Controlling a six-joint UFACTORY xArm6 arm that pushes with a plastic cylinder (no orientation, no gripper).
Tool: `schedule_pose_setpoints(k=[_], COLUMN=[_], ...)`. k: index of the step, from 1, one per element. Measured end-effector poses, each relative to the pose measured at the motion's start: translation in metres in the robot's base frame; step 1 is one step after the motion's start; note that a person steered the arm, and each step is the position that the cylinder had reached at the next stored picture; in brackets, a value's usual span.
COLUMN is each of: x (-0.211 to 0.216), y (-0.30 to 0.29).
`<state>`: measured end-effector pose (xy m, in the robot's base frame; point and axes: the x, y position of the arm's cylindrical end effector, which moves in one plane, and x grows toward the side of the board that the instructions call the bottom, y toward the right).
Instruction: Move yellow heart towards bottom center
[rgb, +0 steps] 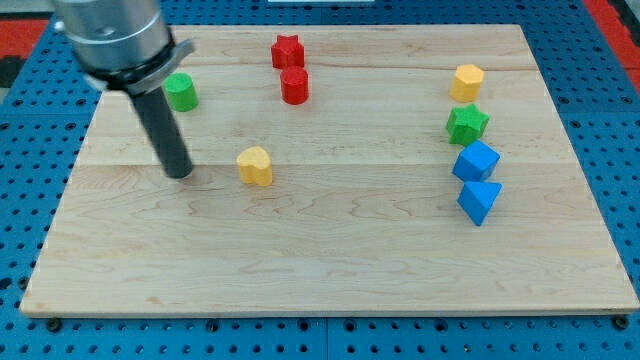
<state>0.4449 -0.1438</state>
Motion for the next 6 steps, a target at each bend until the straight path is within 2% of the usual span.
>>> schedule_pose_setpoints(k=[2,3,4,6], x=[0.003,0.033,0.055,0.048], y=[0.152,0.226,0.198,0.095])
